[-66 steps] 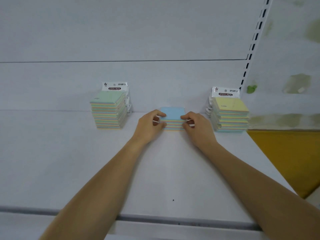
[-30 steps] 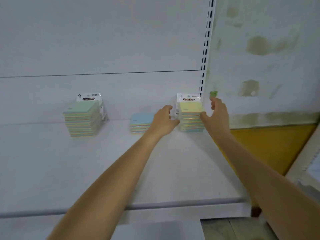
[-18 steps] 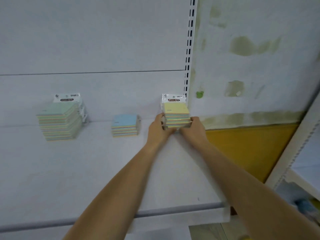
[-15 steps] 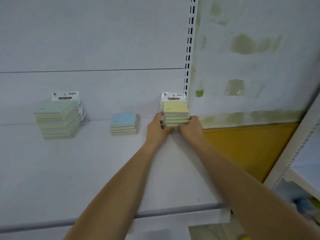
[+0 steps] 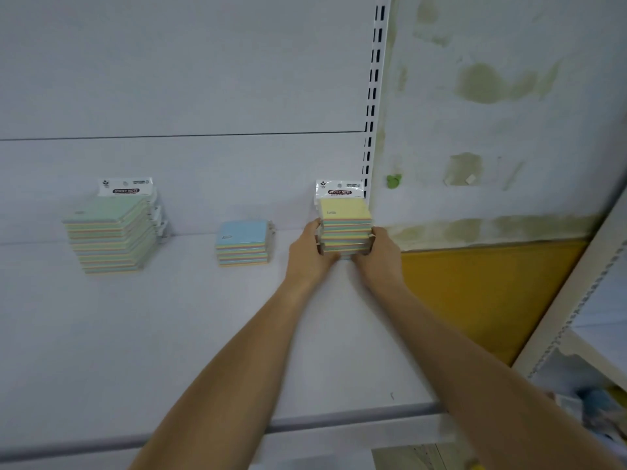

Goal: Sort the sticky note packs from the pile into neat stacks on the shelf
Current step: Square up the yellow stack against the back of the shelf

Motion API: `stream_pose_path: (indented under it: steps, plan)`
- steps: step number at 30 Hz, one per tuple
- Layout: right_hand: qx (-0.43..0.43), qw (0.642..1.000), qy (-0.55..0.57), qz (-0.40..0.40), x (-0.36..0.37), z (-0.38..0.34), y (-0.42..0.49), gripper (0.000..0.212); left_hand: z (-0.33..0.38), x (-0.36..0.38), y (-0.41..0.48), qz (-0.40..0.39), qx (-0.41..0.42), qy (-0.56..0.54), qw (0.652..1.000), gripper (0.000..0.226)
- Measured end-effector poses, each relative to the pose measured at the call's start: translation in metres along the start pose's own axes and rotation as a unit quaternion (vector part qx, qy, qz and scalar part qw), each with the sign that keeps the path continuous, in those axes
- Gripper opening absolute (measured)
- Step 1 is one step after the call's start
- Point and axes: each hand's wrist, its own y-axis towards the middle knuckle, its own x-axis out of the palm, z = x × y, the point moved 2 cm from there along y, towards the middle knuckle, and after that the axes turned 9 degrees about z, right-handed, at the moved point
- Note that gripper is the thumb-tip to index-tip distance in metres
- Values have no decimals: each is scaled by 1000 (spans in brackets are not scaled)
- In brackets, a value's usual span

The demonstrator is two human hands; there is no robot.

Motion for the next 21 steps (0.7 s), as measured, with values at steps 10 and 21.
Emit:
stream_pose_path:
  steps: [10, 21]
  plan:
    - [-25, 999, 20, 6, -5, -3, -2, 27, 0, 2, -1, 18, -24, -3, 1000, 49]
    - [30, 992, 119, 40, -11, -3, -2, 32, -5, 1, 2, 56, -22, 16, 998, 25]
